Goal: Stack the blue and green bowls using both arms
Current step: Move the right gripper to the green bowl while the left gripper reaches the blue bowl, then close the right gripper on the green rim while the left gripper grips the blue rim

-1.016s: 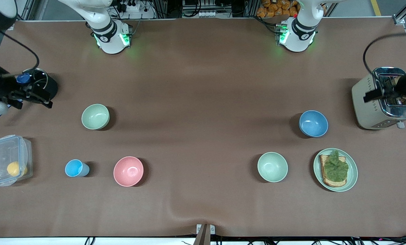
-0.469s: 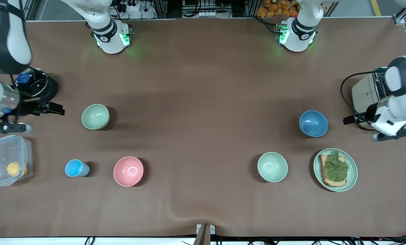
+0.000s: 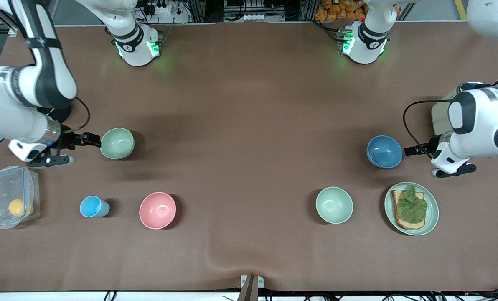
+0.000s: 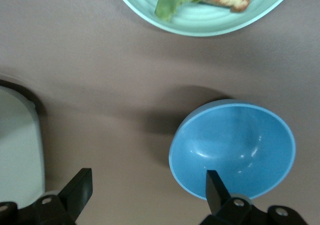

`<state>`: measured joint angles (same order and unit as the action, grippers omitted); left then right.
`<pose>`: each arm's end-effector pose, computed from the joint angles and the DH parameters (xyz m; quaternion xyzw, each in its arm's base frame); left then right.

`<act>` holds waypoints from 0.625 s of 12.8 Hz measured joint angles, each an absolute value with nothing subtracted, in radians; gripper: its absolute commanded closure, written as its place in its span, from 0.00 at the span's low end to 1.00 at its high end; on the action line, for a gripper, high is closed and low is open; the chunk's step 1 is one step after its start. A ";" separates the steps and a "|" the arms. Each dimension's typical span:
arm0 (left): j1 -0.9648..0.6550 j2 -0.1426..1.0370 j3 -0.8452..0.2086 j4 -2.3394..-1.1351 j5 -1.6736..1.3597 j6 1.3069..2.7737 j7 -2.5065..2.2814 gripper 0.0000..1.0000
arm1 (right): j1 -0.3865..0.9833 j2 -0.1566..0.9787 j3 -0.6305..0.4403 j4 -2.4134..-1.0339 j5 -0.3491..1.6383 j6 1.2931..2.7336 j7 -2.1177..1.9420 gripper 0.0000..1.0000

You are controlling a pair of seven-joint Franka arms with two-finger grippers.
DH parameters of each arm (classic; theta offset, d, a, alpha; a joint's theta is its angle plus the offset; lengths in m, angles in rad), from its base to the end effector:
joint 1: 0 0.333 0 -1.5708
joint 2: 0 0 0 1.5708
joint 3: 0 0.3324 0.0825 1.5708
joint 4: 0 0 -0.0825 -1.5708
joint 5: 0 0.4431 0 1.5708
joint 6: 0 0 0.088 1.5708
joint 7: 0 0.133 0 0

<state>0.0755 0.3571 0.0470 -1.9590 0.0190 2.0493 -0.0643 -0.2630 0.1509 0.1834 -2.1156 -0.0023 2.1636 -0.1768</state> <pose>0.6201 0.0778 0.2245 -0.9872 -0.0866 0.1332 0.0122 0.5966 -0.0477 0.2887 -0.9975 -0.0489 0.0481 0.0191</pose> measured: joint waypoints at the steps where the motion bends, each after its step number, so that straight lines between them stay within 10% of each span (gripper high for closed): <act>1: 0.075 0.370 0.046 -1.960 0.019 2.054 -0.064 0.01 | -0.287 0.152 0.183 -2.175 -0.002 2.235 -0.207 0.00; 4: 0.075 0.406 0.045 -1.962 0.019 2.074 -0.064 0.16 | -0.353 0.164 0.182 -2.259 -0.002 2.335 -0.274 0.02; 8: 0.075 0.432 0.042 -1.962 0.019 2.080 -0.064 0.19 | -0.360 0.212 0.182 -2.344 -0.002 2.504 -0.325 0.28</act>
<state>0.0745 0.4321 0.0417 -1.9622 0.0190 2.0798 -0.0643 -0.3603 0.2115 0.1824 -2.3437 -0.0022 2.5039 -0.3247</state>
